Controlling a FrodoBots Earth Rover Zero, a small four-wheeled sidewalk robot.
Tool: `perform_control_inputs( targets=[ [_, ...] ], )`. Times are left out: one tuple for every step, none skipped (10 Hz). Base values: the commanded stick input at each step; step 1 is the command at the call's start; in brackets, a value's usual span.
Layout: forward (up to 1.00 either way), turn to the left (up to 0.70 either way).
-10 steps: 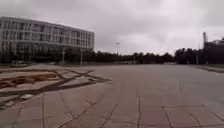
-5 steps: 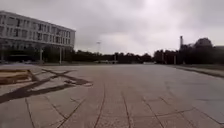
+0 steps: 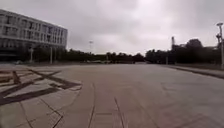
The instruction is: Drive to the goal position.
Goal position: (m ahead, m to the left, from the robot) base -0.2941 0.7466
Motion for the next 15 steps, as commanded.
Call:
perform_control_inputs(
  targets=[
    [0.7, 0.03],
    [0.7, 0.03],
    [0.7, 0.03],
    [0.7, 0.03],
    [0.7, 0.03],
    [0.7, 0.03],
    [0.7, 0.03],
    [0.7, 0.03],
    [0.7, 0.04],
    [0.7, 0.06],
    [0.7, 0.07],
    [0.7, 0.09],
    [0.7, 0.1],
    [0.7, 0.12],
    [0.7, 0.13]
  ],
)
